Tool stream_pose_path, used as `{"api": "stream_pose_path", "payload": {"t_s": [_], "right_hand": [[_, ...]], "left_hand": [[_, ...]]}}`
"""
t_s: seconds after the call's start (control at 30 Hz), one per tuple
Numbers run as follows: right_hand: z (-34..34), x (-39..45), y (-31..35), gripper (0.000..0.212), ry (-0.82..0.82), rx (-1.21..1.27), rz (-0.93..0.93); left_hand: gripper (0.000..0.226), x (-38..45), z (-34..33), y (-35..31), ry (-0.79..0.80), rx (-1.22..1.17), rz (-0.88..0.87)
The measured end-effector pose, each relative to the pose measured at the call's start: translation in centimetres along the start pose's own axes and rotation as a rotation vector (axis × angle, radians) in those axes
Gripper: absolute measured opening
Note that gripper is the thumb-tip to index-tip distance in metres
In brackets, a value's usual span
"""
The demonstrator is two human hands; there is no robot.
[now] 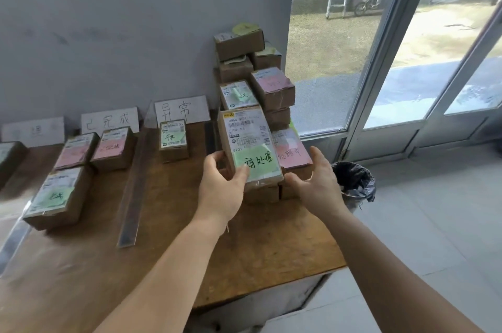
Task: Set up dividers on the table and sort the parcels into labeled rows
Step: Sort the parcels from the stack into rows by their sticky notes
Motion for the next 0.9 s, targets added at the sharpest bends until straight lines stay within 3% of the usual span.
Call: {"api": "stream_pose_path", "payload": {"t_s": [0.13, 0.37, 0.67, 0.9], "right_hand": [[-2.6, 2.9, -1.1, 0.103, 0.049, -0.269, -0.026], [-4.9, 5.5, -2.3, 0.098, 0.099, -0.430, -0.011], [-4.6, 6.1, -2.1, 0.079, 0.016, -0.445, 0.022], [-4.0, 5.9, -2.4, 0.084, -0.012, -0.408, -0.031]], "left_hand": [[0.036, 1.9, 0.7, -0.7, -0.007, -0.025, -0.004], [0.036, 3.8, 0.7, -0.1, 0.025, -0.014, 0.043], [0.039, 4.9, 1.1, 1.1, 0.028, 0.037, 0.093], [0.038, 4.8, 1.1, 1.3, 0.026, 0.012, 0.086]]}}
Point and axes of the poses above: each hand's wrist, its own x-axis towards the middle knuckle, its own z-axis out of the back of the hand, y = z × x, the point moved 9 cm from there along x, towards the middle knuckle, and after that the axes turned 5 degrees about -x, right-handed, at the moved point
